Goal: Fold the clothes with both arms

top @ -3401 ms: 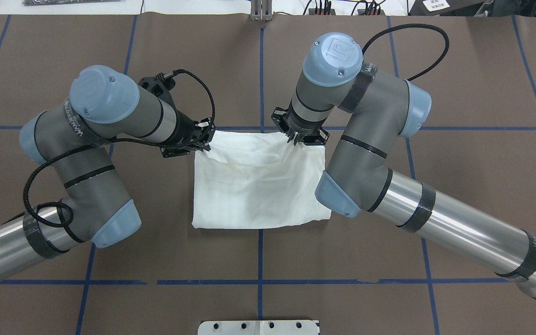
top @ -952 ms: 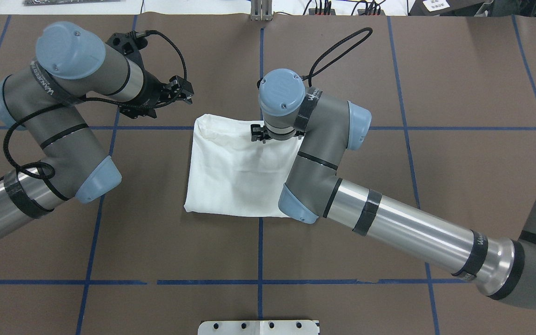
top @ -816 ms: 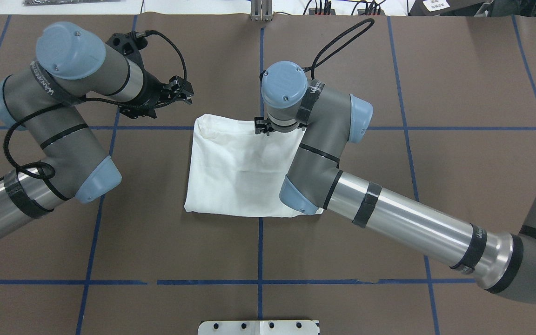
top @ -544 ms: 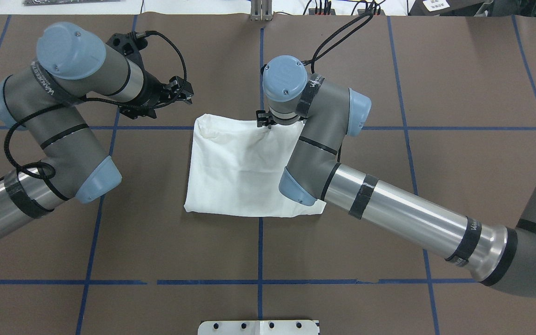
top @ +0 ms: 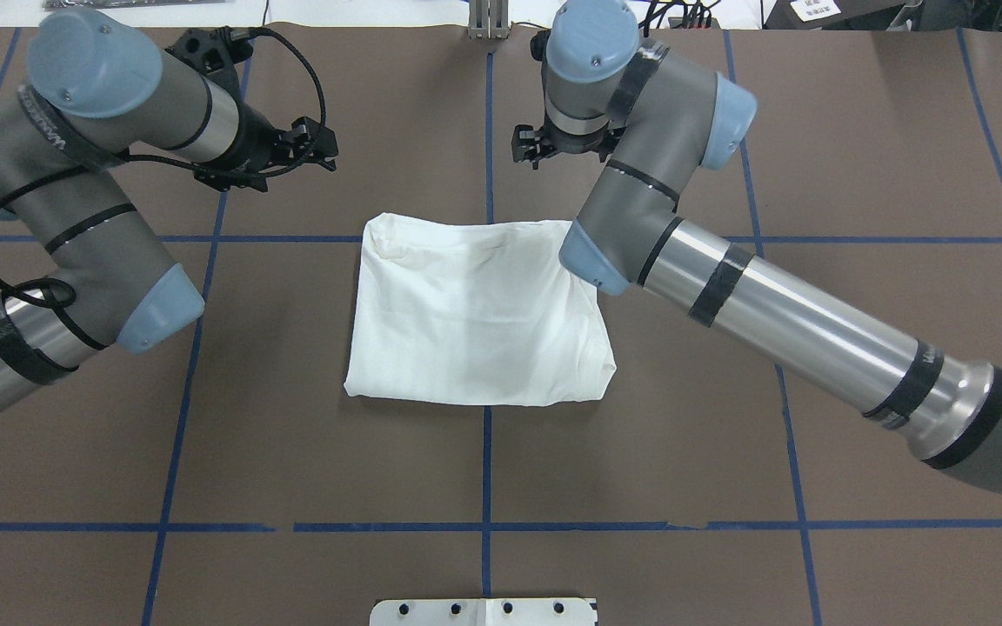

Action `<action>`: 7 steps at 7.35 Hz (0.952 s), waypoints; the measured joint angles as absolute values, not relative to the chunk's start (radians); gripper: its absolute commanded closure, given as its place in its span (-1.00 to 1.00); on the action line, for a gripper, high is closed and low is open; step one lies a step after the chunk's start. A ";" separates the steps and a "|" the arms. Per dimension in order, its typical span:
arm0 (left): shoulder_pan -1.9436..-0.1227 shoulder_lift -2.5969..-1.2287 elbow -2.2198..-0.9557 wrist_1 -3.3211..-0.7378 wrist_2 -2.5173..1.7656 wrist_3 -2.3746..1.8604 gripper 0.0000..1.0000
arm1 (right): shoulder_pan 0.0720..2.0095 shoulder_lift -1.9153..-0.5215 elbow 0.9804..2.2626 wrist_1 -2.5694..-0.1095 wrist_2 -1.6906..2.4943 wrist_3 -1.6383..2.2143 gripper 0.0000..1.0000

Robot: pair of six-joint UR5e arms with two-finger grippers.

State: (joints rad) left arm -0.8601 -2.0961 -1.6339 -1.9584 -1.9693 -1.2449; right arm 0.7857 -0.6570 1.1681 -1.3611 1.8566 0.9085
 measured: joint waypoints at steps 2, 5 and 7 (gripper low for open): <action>-0.989 -1.996 -1.670 -1.959 -2.032 -0.989 -1.00 | 0.931 -0.760 1.247 -1.422 1.954 0.698 -1.00; -1.206 -1.833 -1.689 -1.938 -2.106 -0.551 -1.00 | 1.182 -1.010 1.362 -1.475 2.101 0.282 -1.00; -1.332 -1.759 -1.685 -1.876 -2.127 -0.252 -1.00 | 1.323 -1.169 1.385 -1.474 2.213 0.067 -1.00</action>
State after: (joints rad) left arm -1.3318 -1.7593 -1.6847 -1.8758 -2.1268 -0.2519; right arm 1.3230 -1.1695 1.3847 -1.4735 2.2129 0.0669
